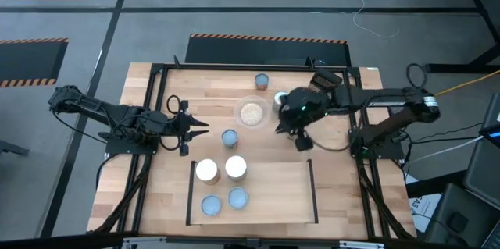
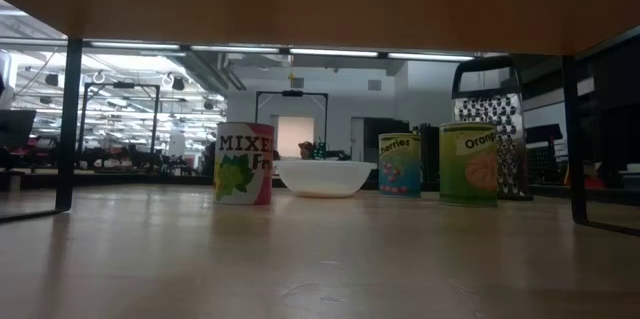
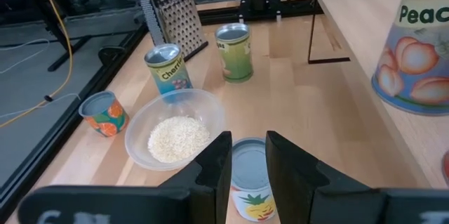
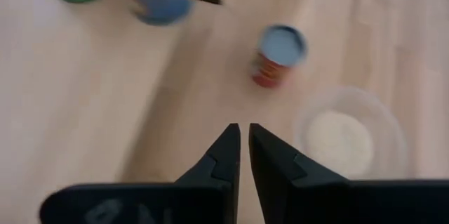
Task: Pick and place cans onto a shelf
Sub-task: Put the canned mixed fruit on the shelf
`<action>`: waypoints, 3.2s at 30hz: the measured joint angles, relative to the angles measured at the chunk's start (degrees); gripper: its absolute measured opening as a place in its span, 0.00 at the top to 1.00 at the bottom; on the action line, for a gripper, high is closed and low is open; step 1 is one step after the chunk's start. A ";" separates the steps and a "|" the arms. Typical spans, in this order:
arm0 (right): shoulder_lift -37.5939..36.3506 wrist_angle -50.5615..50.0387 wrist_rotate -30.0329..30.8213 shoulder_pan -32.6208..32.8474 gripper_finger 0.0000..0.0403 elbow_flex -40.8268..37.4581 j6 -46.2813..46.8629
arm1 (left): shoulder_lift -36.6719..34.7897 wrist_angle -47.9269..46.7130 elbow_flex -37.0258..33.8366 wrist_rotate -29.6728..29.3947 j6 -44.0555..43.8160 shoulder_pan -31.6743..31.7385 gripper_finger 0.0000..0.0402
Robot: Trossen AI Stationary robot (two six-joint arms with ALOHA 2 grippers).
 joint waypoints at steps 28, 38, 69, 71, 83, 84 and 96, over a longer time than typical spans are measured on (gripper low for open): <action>-4.43 12.78 -0.11 -20.35 0.91 -15.30 -4.08 | 1.81 13.57 0.00 3.51 -1.79 16.50 0.80; -4.43 18.06 -0.12 -20.35 0.91 -15.50 -4.21 | 8.00 21.29 0.07 15.50 -5.41 23.77 0.80; -4.43 18.61 -0.05 -20.35 0.91 -15.50 -4.01 | 38.44 -27.63 35.71 26.75 -23.80 25.62 0.65; -4.43 18.61 -0.05 -20.35 0.91 -15.48 -4.01 | 39.84 -28.22 35.71 28.20 -24.90 25.60 0.65; -4.43 18.61 -0.05 -20.35 0.91 -15.46 -4.14 | 47.77 -32.22 35.71 28.23 -25.54 25.60 0.65; -4.43 18.63 -0.05 -20.35 0.91 -15.46 -4.14 | 48.38 -32.34 35.71 28.25 -25.53 25.60 0.65; -4.43 18.63 -0.05 -20.35 0.91 -15.46 -4.16 | 50.45 -32.85 35.71 27.88 -25.46 25.34 0.65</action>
